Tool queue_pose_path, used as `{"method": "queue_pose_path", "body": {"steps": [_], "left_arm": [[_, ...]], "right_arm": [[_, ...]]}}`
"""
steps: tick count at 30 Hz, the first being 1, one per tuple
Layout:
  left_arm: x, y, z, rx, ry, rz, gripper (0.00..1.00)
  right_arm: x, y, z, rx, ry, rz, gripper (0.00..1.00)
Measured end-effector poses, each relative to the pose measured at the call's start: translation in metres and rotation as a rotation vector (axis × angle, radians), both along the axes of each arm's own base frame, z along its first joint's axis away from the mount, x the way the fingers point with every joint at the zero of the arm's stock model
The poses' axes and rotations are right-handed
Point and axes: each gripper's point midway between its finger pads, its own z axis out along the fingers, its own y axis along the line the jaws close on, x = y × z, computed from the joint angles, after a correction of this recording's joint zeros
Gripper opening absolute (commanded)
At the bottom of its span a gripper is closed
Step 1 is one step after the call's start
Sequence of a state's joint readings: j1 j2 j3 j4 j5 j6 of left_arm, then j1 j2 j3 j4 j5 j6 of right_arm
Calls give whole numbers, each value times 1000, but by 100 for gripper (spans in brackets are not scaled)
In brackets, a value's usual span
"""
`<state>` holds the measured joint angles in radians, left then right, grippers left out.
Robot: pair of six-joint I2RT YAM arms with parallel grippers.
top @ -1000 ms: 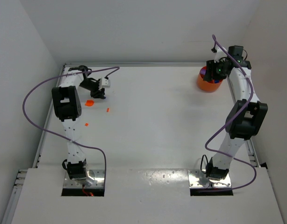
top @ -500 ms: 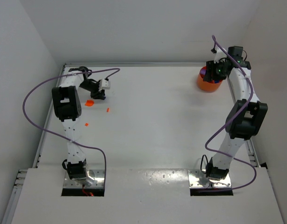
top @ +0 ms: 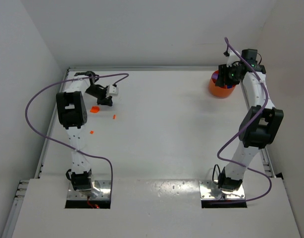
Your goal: Sort the legos into containers by color
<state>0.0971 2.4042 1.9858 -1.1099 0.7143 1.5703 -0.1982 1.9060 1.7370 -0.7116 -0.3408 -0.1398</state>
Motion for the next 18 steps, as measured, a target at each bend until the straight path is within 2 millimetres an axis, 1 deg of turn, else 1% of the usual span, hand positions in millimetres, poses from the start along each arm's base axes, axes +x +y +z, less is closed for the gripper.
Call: {"method": "queue_pose_path", "body": {"steps": [2, 6, 8, 11, 13, 15, 18], "left_arm": [[-1, 0, 0, 1, -1, -1, 6], [-7, -3, 1, -5, 9, -6, 4], [-14, -7, 2, -21, 33, -2, 1], [-26, -22, 10, -96, 109, 43, 0], [-26, -36, 27, -171, 137, 93, 0], [-20, -54, 58, -272, 158, 168, 0], [-14, -83, 125, -433, 143, 234, 0]], "right_arm": [[0, 0, 0, 0, 0, 0, 52], [0, 6, 1, 12, -2, 16, 52], [-1, 13, 1, 35, -4, 39, 51], [-7, 33, 2, 91, -2, 95, 48], [-15, 50, 3, 124, 7, 139, 47], [-20, 70, 7, 152, 4, 188, 47], [-23, 98, 14, 183, -8, 261, 47]]}}
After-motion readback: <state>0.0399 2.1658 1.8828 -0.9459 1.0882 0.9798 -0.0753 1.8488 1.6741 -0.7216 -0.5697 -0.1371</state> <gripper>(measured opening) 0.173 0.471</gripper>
